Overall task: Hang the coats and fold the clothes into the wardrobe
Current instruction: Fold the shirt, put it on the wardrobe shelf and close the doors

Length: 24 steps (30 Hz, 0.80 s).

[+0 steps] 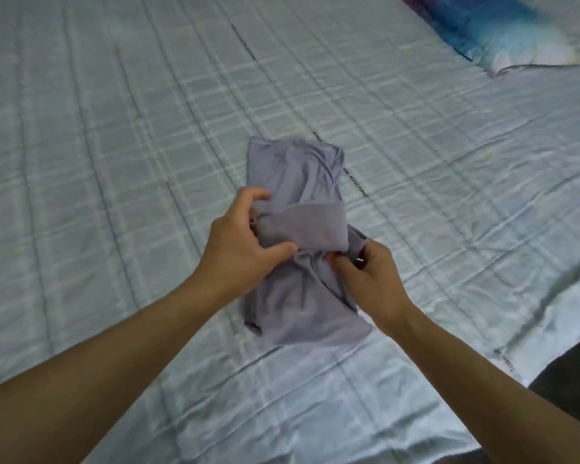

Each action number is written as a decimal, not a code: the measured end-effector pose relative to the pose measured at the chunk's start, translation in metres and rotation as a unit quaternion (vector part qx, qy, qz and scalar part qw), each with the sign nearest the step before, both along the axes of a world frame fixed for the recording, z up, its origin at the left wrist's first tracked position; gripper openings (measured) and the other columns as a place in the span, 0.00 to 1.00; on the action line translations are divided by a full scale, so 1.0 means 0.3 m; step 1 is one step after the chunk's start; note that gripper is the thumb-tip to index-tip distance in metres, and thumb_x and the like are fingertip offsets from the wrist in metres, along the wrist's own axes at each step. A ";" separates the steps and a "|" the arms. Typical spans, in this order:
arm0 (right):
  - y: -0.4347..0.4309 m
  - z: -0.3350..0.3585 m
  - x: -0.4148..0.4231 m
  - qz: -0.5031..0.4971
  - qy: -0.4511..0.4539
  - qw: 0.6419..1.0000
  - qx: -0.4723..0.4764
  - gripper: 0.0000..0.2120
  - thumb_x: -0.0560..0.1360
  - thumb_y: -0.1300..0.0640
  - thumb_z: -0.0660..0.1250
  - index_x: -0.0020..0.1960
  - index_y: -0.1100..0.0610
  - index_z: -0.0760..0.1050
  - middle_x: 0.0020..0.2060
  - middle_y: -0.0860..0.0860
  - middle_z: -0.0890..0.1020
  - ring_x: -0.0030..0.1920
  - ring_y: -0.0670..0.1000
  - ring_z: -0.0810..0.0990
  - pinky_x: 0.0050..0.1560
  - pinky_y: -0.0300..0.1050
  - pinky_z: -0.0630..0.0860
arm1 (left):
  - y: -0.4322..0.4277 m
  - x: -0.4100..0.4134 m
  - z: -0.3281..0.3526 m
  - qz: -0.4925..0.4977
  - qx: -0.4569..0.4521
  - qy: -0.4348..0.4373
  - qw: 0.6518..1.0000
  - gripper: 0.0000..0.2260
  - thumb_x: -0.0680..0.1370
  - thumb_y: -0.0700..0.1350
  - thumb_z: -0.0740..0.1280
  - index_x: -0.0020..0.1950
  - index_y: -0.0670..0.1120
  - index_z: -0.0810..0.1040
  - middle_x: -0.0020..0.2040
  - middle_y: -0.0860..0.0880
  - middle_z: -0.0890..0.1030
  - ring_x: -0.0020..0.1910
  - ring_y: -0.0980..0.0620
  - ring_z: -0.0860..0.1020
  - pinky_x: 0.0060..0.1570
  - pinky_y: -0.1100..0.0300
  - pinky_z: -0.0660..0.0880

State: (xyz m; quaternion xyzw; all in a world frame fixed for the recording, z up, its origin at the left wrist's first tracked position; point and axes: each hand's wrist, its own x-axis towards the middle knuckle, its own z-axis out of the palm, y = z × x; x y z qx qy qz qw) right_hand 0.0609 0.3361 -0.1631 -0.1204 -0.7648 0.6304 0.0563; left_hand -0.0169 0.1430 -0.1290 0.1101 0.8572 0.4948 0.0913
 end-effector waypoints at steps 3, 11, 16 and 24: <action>0.060 -0.002 -0.161 -0.004 0.014 1.000 0.003 0.23 0.76 0.64 0.67 0.29 0.47 0.64 0.30 0.48 0.71 0.32 0.45 0.70 0.35 0.37 0.70 | 0.093 -0.114 -0.037 0.056 0.083 -0.261 0.960 0.23 0.64 0.38 0.82 0.53 0.46 0.77 0.37 0.50 0.82 0.32 0.54 0.82 0.29 0.62 0.76; 0.223 -0.044 -0.597 0.087 0.000 0.996 -0.019 0.07 0.80 0.61 0.65 0.54 0.58 0.81 0.43 0.49 0.84 0.46 0.47 0.82 0.46 0.44 0.78 | 0.273 -0.460 -0.126 0.122 0.056 -0.232 0.963 0.24 0.69 0.43 0.79 0.60 0.45 0.74 0.53 0.48 0.78 0.52 0.50 0.78 0.57 0.54 0.76; 0.281 -0.064 -0.814 0.205 -0.001 0.965 -0.165 0.13 0.80 0.61 0.65 0.62 0.51 0.79 0.55 0.50 0.84 0.58 0.50 0.82 0.54 0.39 0.78 | 0.308 -0.604 -0.138 0.051 0.296 -0.415 0.859 0.25 0.65 0.41 0.78 0.61 0.41 0.81 0.56 0.42 0.84 0.58 0.42 0.81 0.61 0.50 0.78; 0.314 -0.224 -0.996 0.025 -0.093 0.990 0.105 0.11 0.77 0.59 0.67 0.59 0.52 0.76 0.46 0.50 0.83 0.46 0.50 0.82 0.48 0.42 0.78 | 0.302 -0.848 -0.318 0.157 0.023 -0.124 0.979 0.07 0.74 0.43 0.73 0.50 0.48 0.78 0.46 0.48 0.83 0.45 0.50 0.81 0.41 0.59 0.76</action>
